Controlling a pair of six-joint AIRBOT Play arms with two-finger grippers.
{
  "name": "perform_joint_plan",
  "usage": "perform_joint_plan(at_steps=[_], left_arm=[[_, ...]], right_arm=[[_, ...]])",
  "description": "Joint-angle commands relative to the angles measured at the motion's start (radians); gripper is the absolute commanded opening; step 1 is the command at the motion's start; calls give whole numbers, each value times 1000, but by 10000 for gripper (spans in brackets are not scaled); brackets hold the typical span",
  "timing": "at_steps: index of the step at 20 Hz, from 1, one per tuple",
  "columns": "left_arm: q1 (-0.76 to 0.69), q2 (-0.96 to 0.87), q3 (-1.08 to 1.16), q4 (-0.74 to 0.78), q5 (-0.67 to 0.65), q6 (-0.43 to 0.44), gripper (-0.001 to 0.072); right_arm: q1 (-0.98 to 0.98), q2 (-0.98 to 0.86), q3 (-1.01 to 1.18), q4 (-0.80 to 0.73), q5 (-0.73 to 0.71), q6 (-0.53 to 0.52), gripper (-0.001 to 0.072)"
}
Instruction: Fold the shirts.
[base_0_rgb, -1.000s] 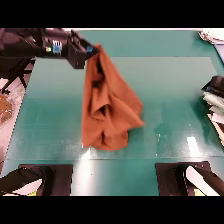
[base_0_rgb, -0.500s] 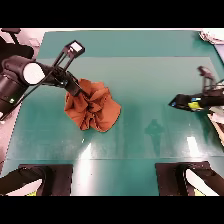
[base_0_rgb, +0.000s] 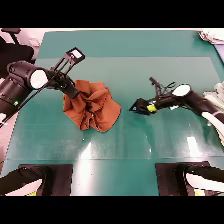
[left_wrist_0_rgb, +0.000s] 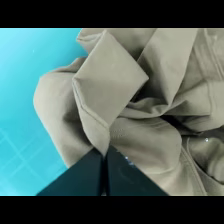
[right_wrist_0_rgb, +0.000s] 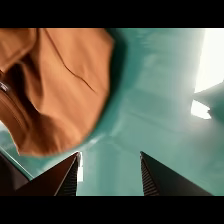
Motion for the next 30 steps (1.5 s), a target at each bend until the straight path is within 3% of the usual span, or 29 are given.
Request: perform_joint_plan(at_steps=[1, 8, 13, 14, 15, 16, 24, 30], left_arm=[[0, 0, -2, 13, -12, -1, 23], [0, 0, -2, 13, -13, -2, 24], [0, 0, -2, 13, -16, -2, 24], [0, 1, -1, 13, -22, -2, 24], [0, 1, 0, 13, -31, -2, 24], [0, 3, 0, 13, -47, -14, 24], [0, 11, 169, -11, -170, -69, 23], [0, 11, 490, 16, -209, -107, 22]], right_arm=[[50, -121, 0, 153, -80, -68, 442], [119, -237, 2, 325, -154, -143, 442], [170, -300, 110, 326, -153, -137, 423], [179, -311, 138, 325, -151, -132, 347], [185, -318, 163, 325, -151, -132, 224], [185, -321, 187, 325, -147, -130, 22], [82, -166, 377, 304, -71, -152, 15], [-227, 74, 603, 254, 81, -135, 15]])
